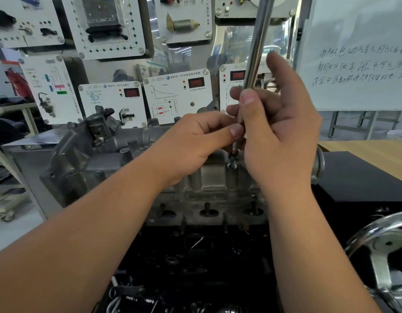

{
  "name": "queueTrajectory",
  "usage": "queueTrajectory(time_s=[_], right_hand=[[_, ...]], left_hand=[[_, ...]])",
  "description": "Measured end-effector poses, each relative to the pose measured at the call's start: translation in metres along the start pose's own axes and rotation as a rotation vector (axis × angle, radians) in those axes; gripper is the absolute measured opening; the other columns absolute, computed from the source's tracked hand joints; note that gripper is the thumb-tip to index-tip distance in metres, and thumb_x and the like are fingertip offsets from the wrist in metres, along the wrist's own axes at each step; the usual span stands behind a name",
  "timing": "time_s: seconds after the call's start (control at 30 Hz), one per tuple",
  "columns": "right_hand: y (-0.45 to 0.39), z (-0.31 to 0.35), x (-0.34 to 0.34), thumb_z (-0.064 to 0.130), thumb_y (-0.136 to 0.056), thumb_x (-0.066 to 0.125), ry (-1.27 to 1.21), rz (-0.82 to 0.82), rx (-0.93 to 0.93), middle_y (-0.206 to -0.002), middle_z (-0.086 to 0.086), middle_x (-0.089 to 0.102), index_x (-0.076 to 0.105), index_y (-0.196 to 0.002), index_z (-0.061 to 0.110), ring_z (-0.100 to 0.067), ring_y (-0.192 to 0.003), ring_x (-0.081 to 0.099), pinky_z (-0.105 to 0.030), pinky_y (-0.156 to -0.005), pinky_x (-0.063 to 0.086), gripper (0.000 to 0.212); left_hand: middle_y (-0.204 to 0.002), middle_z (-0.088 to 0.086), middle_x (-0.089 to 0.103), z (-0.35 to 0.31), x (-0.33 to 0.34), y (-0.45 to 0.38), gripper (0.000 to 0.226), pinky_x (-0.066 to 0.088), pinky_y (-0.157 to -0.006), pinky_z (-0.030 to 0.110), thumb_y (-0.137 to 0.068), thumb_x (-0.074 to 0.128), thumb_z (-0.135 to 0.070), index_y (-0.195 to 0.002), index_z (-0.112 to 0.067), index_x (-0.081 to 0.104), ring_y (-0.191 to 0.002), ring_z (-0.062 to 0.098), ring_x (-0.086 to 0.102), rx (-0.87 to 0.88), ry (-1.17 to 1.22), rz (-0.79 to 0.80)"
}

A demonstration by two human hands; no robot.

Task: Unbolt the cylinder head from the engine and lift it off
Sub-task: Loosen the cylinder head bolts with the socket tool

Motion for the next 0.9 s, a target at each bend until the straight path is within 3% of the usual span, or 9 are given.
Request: queueTrajectory(time_s=[0.13,0.23,0.4,0.5,0.6,0.73,0.8,0.9], right_hand=[[-0.0011,0.0006,0.0035,0.028,-0.093,0.068,0.048,0.005,-0.005,-0.111,0.004,0.072,0.059,-0.136,0.018,-0.013,-0.095,0.072,-0.041,-0.080,0.061,0.046],[-0.0001,-0.0012,0.0045,0.021,-0.094,0.065,0.060,-0.001,0.007,-0.108,0.002,0.074,0.067,-0.129,0.012,-0.013,-0.098,0.071,-0.044,-0.085,0.059,0.035],[0.0050,0.0027,0.0075,0.016,-0.101,0.053,0.084,0.014,-0.011,-0.107,0.008,0.074,0.054,-0.141,0.008,-0.003,-0.104,0.069,-0.035,-0.089,0.059,0.041],[0.0030,0.0014,0.0063,0.017,-0.101,0.054,0.019,0.018,0.016,-0.106,0.007,0.073,0.055,-0.138,0.010,-0.005,-0.098,0.070,-0.036,-0.087,0.059,0.038],[-0.0005,0.0015,0.0053,0.025,-0.097,0.060,0.086,0.031,0.016,-0.106,0.001,0.071,0.062,-0.133,0.008,-0.008,-0.094,0.067,-0.036,-0.085,0.057,0.039],[0.0023,-0.0034,0.0052,0.016,-0.097,0.058,0.001,0.015,0.051,-0.107,-0.003,0.072,0.065,-0.131,0.006,-0.015,-0.101,0.069,-0.046,-0.089,0.058,0.036],[0.0058,-0.0018,0.0068,0.011,-0.100,0.055,-0.034,0.006,0.016,-0.111,0.000,0.073,0.059,-0.136,0.013,-0.010,-0.108,0.069,-0.042,-0.091,0.059,0.036],[0.0075,0.0003,0.0093,0.012,-0.102,0.050,-0.056,0.023,-0.014,-0.111,0.003,0.073,0.045,-0.146,0.020,-0.013,-0.104,0.070,-0.028,-0.084,0.057,0.045]], left_hand=[[-0.109,0.028,0.069,-0.0020,0.0009,0.0002,0.024,0.054,-0.097,0.047,-0.098,0.064,-0.014,-0.113,0.005,0.066,-0.098,0.040,0.066,0.013,-0.004,-0.012],[-0.090,0.018,0.066,-0.0021,0.0003,-0.0010,0.005,0.055,-0.076,0.038,-0.094,0.067,-0.005,-0.094,-0.007,0.062,-0.081,0.025,0.061,0.048,-0.024,-0.037],[-0.092,-0.011,0.076,-0.0030,0.0045,0.0013,0.011,0.055,-0.080,0.020,-0.098,0.060,-0.020,-0.104,-0.021,0.068,-0.090,0.005,0.070,0.040,0.062,0.051],[-0.083,-0.011,0.074,-0.0028,0.0031,0.0006,0.014,0.052,-0.075,0.018,-0.094,0.064,-0.024,-0.098,-0.012,0.070,-0.078,0.002,0.067,0.048,0.052,0.046],[-0.083,0.006,0.069,-0.0009,0.0006,-0.0015,0.020,0.052,-0.070,0.024,-0.094,0.067,-0.012,-0.104,0.006,0.065,-0.071,0.010,0.062,0.043,0.041,0.004],[-0.079,0.007,0.068,0.0018,0.0013,-0.0019,0.010,0.054,-0.068,0.026,-0.090,0.071,-0.010,-0.092,-0.004,0.063,-0.073,0.013,0.062,0.062,0.024,-0.028],[-0.087,0.013,0.071,0.0021,0.0015,-0.0012,0.021,0.056,-0.076,0.028,-0.091,0.066,-0.021,-0.099,-0.001,0.068,-0.081,0.015,0.065,0.058,0.035,-0.020],[-0.089,0.002,0.074,0.0018,-0.0001,0.0011,0.019,0.056,-0.078,0.027,-0.095,0.060,-0.030,-0.095,-0.020,0.075,-0.084,0.011,0.067,0.030,0.054,0.006]])
Point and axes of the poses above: each hand's wrist, its own y-axis away from the middle knuckle, its own x-axis out of the palm, z = x × y, the point moved 6 cm from there along -y, towards the middle knuckle
